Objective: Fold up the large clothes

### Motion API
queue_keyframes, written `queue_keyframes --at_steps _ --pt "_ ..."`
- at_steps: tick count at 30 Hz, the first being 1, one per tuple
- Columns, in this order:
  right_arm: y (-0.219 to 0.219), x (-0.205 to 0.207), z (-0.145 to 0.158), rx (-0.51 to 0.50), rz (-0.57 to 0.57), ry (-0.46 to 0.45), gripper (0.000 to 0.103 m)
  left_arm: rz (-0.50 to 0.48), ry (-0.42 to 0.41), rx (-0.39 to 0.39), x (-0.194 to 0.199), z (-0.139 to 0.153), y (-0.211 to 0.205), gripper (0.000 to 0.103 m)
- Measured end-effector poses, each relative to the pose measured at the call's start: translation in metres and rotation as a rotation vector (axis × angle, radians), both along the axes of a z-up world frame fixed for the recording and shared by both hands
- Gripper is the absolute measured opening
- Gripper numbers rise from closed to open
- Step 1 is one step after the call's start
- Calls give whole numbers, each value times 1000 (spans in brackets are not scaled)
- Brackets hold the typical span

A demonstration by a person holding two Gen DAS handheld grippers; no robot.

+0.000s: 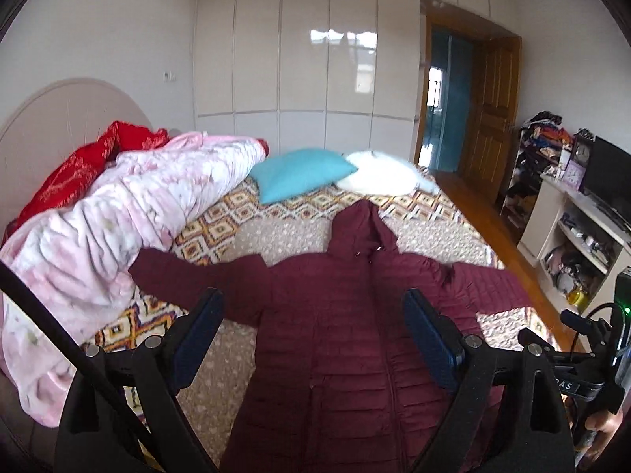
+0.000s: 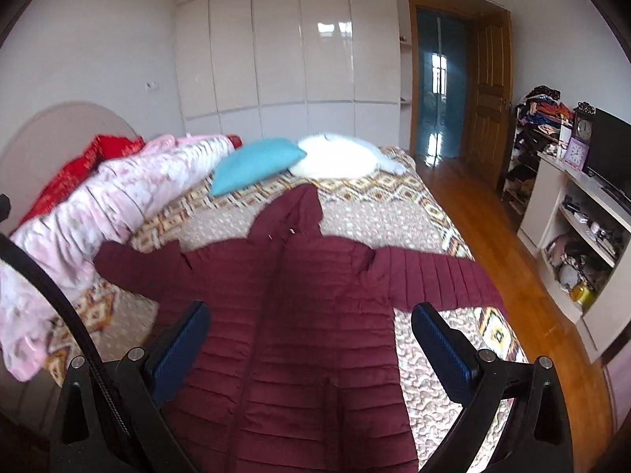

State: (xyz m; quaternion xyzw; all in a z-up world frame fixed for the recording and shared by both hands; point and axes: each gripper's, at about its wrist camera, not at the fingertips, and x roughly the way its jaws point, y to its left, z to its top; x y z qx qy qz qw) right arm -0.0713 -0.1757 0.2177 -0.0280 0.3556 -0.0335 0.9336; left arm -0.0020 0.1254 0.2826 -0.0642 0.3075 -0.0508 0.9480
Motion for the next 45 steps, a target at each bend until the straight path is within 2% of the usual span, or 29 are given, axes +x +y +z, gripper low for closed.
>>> queue_keyframes --at_steps 4,8,12,15,19,23,26,29,32,39,42,45 --pt "-15 6 -63 -26 -18 88 103 43 101 9 37 -62 14 91" --pt "-34 18 -98 -25 -40 146 103 74 176 -3 61 -105 25 90" --pt "-71 43 -127 0 -161 209 102 83 226 19 79 -138 21 90" --pt "-109 59 -148 30 -258 259 94 73 257 28 88 -156 14 91" --pt "-135 73 -164 54 -297 301 88 71 299 56 108 -180 6 91" --pt "-142 80 -174 21 -301 313 87 86 315 98 128 -198 14 91" --pt "-142 85 -183 11 -297 319 87 139 321 105 147 -209 41 91" --pt "-130 89 -189 18 -281 303 87 232 333 84 171 -223 85 90" --pt "-103 95 -188 44 -237 270 88 316 347 51 198 -239 138 89" --pt "-32 113 -203 122 -105 238 89 499 377 -155 262 -277 273 83" --pt "-9 120 -217 96 -63 238 89 538 388 -245 283 -294 310 83" --pt "5 124 -227 62 -34 245 89 545 381 -330 294 -303 330 83"
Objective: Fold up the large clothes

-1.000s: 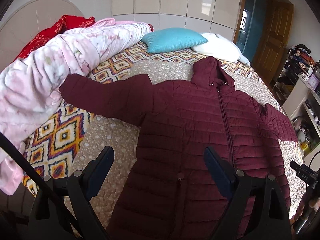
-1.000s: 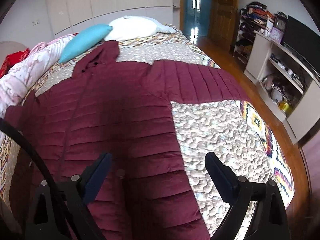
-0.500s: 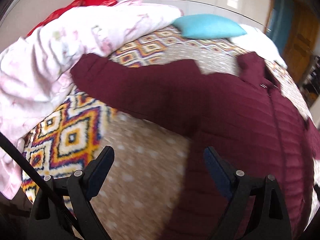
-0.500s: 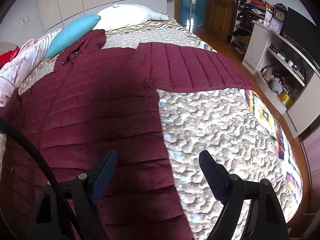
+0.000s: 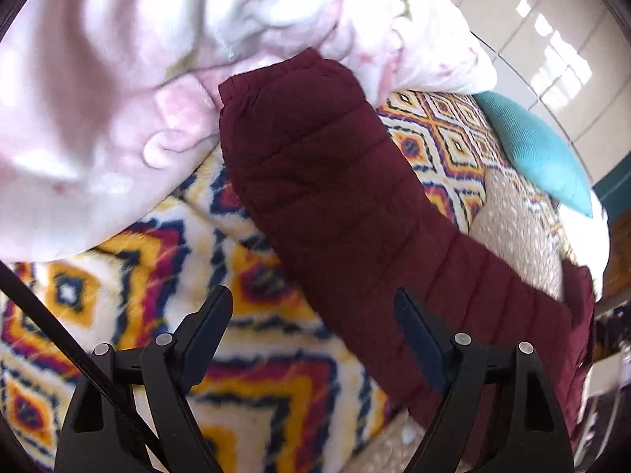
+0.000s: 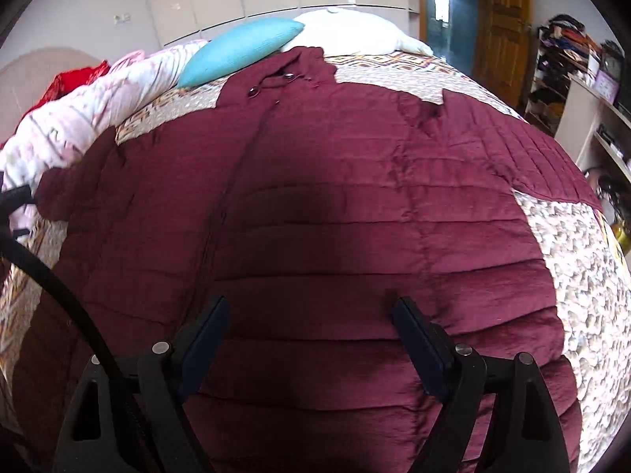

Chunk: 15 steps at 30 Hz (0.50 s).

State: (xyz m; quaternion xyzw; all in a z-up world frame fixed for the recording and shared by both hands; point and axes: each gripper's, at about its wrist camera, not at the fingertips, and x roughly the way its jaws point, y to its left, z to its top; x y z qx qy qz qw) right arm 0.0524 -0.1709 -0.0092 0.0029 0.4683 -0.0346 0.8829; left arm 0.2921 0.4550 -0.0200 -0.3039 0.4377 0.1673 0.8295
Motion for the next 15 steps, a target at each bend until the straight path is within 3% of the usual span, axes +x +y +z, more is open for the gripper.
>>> queue_keyframes --at_steps 3,7,8,10,12,15 --pt "0 1 -3 -2 -1 -3 90 4 -14 -42 11 -10 11 83" --pt "-6 2 -11 19 -31 16 94 17 -9 0 21 -7 12 82" --pt "-5 2 -11 14 -31 15 95 19 -8 10 23 -5 12 77" --pt "-1 2 -13 -7 -22 16 97 11 9 28 27 -2 11 12" --pt "0 2 -15 -18 -15 19 99 23 36 22 28 1 11 9" --pt "-1 4 -16 -15 -12 24 100 25 -9 35 19 21 4 6"
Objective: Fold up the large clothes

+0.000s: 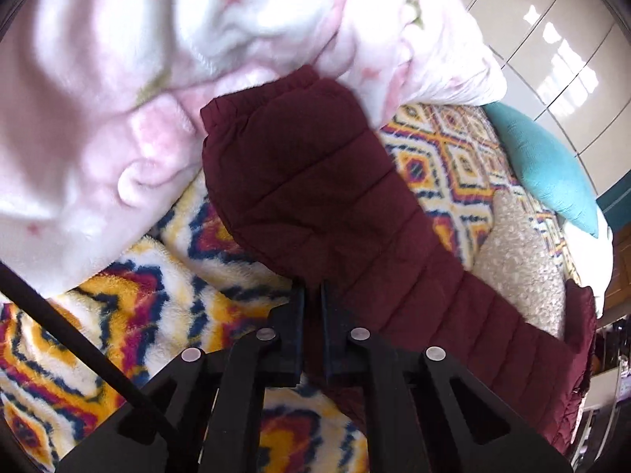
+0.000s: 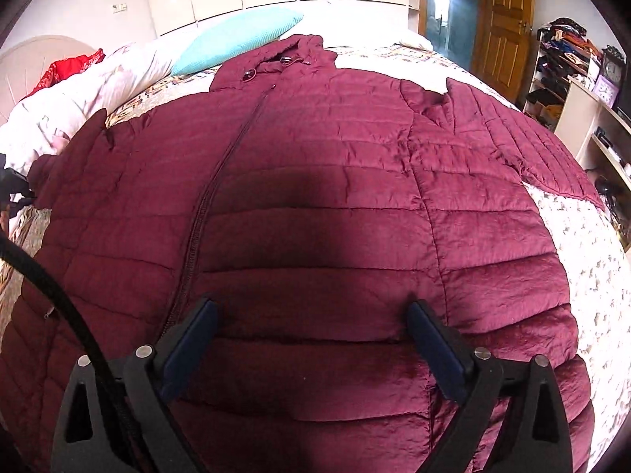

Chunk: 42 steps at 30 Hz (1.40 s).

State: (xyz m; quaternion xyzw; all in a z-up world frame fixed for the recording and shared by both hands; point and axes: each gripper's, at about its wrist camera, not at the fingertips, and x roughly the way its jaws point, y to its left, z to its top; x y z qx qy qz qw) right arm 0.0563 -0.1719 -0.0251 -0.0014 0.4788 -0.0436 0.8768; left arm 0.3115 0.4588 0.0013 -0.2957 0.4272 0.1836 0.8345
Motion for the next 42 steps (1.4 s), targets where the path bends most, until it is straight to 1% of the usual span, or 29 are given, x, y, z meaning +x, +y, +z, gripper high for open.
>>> queue_keyframes --at_steps 2,5,7,8,11,12,14,15,18,19,20,21,22,23,25,26,27,28,29,31,33,34,36,38,42 --pt "-2 0 0 10 1 -1 101 -32 -54 -10 -7 22 -13 5" --pt "-3 0 -1 22 1 -3 101 -112 -121 16 -13 60 -47 4" --pt "-3 0 -1 25 3 -5 101 -198 -175 32 -16 91 -84 3" --pt "-3 -1 -1 29 3 -7 101 -236 -195 35 -18 101 -101 3" --pt "-5 -2 0 47 3 -13 102 -391 -262 17 -29 131 -166 3" --pt "-6 -3 0 55 3 -16 102 -458 -279 12 -35 138 -197 3" --pt "-7 -3 1 68 1 -20 102 -548 -299 -10 -43 143 -242 3" --pt "-8 -4 1 77 1 -23 102 -610 -304 -29 -51 143 -272 3" --pt "-12 -6 2 109 -1 -32 102 -759 -304 -60 -73 137 -337 3" --pt "-13 -6 2 121 -2 -36 102 -795 -297 -49 -81 133 -353 3" --pt "-15 -7 3 133 -2 -39 102 -829 -284 -21 -90 128 -373 4" --pt "-16 -8 3 146 -3 -43 102 -842 -277 3 -97 125 -384 6" --pt "-17 -8 4 154 -3 -46 102 -857 -262 33 -104 119 -397 14" --pt "-18 -9 4 162 -3 -48 102 -870 -250 41 -110 115 -403 18" --pt "-19 -9 4 170 -3 -50 102 -864 -239 55 -127 107 -407 34" --pt "-19 -9 4 171 -3 -50 102 -835 -241 78 -138 105 -403 40" --pt "-19 -9 4 170 -3 -49 102 -800 -253 106 -148 105 -398 51" --pt "-18 -9 5 168 -2 -47 102 -773 -267 127 -157 104 -393 61" --pt "-18 -9 5 165 -2 -46 102 -748 -280 144 -168 102 -388 64" --pt "-15 -8 5 149 -1 -38 103 -679 -289 192 -179 98 -368 68" --pt "-12 -5 3 122 4 -21 103 -614 -278 276 -185 93 -352 73" --pt "-9 -3 3 98 9 -4 103 -577 -264 330 -188 87 -343 73" --pt "-3 3 6 45 27 38 103 -530 -234 394 -191 76 -331 73" --pt "5 6 20 14 64 47 99 -520 -227 387 -192 67 -313 73" --pt "36 14 65 1 117 -19 99 -506 -232 359 -193 51 -290 73"
